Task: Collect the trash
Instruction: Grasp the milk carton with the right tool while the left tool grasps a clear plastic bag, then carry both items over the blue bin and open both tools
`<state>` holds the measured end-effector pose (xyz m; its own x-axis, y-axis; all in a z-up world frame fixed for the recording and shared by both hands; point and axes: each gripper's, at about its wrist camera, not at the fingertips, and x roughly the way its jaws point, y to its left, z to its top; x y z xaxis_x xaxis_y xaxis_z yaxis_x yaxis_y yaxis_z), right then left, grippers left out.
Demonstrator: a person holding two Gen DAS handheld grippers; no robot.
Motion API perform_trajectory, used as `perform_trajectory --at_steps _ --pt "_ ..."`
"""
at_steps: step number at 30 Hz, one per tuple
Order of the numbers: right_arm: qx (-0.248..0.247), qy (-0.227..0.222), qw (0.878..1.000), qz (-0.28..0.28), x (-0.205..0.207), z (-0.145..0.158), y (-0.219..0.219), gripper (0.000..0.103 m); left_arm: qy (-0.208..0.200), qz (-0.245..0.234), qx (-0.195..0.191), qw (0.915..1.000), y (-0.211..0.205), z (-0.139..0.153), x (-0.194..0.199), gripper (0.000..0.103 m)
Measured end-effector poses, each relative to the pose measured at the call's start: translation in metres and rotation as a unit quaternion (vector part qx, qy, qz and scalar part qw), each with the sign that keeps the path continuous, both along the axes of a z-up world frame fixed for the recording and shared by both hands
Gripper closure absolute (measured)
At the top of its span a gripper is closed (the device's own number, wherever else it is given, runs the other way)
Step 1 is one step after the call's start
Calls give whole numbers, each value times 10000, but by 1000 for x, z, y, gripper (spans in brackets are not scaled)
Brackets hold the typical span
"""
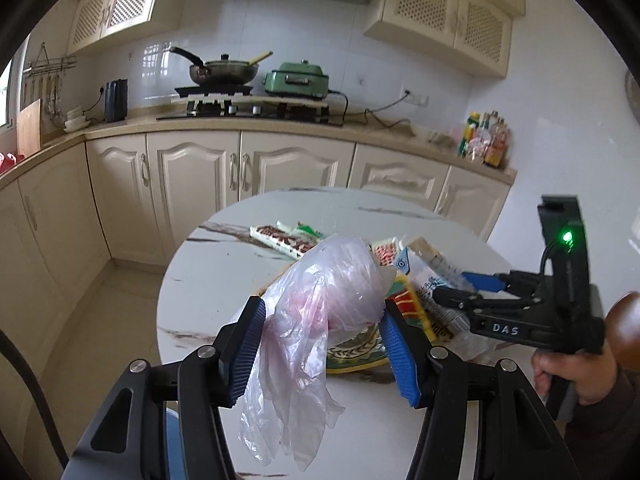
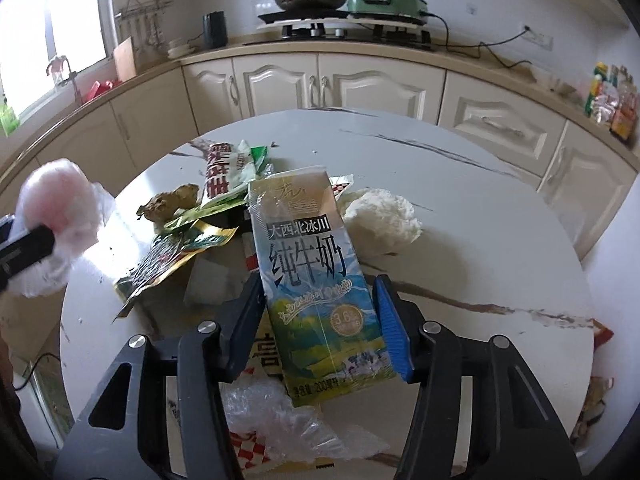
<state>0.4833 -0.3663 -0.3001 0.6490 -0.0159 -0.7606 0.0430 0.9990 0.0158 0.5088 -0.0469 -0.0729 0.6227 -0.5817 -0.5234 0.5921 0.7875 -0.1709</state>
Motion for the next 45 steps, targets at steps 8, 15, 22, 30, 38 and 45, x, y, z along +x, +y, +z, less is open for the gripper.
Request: perform_trajectory --at_steps 8,15,22,30,38,45 --pt "-458 -933 9932 -519 -33 61 12 55 -313 353 -401 9981 80 15 -37 49" --pt "51 -1615 9848 643 -28 107 131 55 -336 1212 -281 9917 167 1 -43 49" --pt "415 -1129 9734 1949 28 52 297 55 405 2153 167 9756 261 -73 -17 49" --pt "27 374 9745 2212 103 -108 393 55 2027 2584 695 9420 327 -221 42 49" --pt "215 1830 9666 1781 165 -242 369 55 3203 2617 923 9057 348 -330 104 45" --pt "601 2502 9516 1679 186 -309 359 55 3766 2805 523 8813 381 -362 135 36"
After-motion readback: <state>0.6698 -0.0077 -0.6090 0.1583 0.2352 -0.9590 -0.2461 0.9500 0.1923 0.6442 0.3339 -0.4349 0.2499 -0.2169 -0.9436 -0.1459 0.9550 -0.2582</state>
